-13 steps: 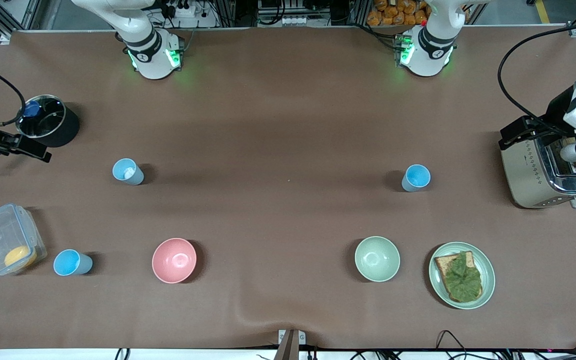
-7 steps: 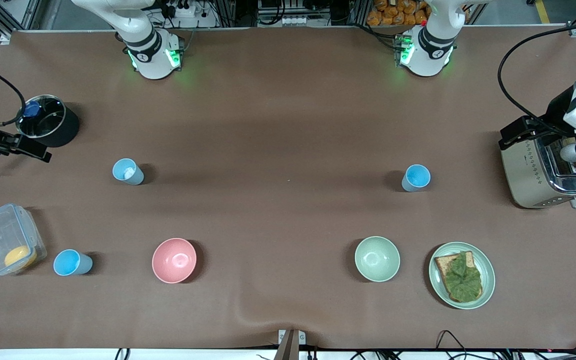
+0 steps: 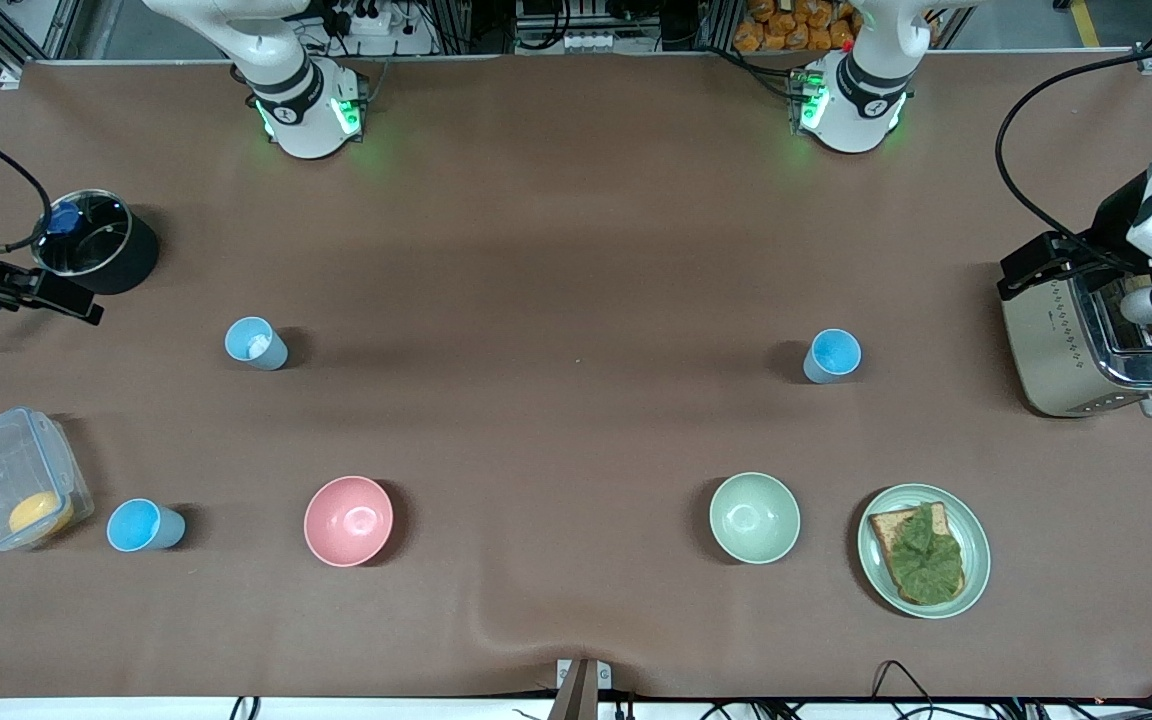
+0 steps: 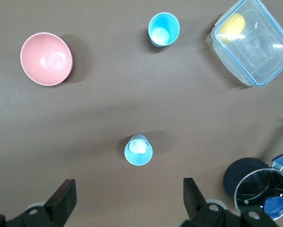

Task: Stack blue cups with both arms
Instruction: 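Reach the right gripper down to the blue cup and grasp it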

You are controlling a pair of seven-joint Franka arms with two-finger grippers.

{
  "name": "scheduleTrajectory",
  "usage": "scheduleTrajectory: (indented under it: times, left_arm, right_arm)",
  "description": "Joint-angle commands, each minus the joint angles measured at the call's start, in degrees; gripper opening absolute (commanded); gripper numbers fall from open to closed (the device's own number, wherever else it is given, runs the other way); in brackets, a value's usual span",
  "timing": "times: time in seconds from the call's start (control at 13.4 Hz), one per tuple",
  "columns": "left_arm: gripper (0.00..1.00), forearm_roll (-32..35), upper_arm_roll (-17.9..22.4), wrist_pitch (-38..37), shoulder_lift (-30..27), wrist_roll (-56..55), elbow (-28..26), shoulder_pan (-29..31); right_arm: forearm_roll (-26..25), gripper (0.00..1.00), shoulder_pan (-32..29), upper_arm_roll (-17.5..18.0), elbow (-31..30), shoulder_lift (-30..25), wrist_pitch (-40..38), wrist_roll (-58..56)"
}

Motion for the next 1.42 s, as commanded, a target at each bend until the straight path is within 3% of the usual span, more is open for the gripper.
scheduleTrajectory:
  times: [0.0, 0.37, 0.67, 0.97, 1.34]
  left_arm:
    - [1.00, -0.11, -0.17, 0.45, -0.29, -0.87, -0.22, 0.23]
    - [1.00, -0.11, -0.17, 0.45, -0.21, -0.87, -0.22, 0.23]
    - [1.00, -0.11, -0.17, 0.45, -0.21, -0.87, -0.13, 0.23]
    - [1.00, -0.11, -0.17, 0.45, -0.21, -0.87, -0.13, 0.23]
    - [1.00, -0.11, -0.17, 0.45, -0.21, -0.87, -0.22, 0.23]
  right_arm:
    - [0.29, 1.00, -0.57, 0.43, 0.23, 0.93, -0.84, -0.54]
    - [0.64, 1.00, -0.66, 0.69, 0.23, 1.80, -1.01, -0.63]
    - [0.55, 1.00, -3.46, 0.52, -1.96, 8.29, 0.11, -4.40]
    - [0.55, 1.00, -3.91, 0.52, -14.94, 9.37, 14.85, -9.59]
    - [0.73, 1.00, -4.00, 0.52, -26.99, 8.67, 27.16, -14.68]
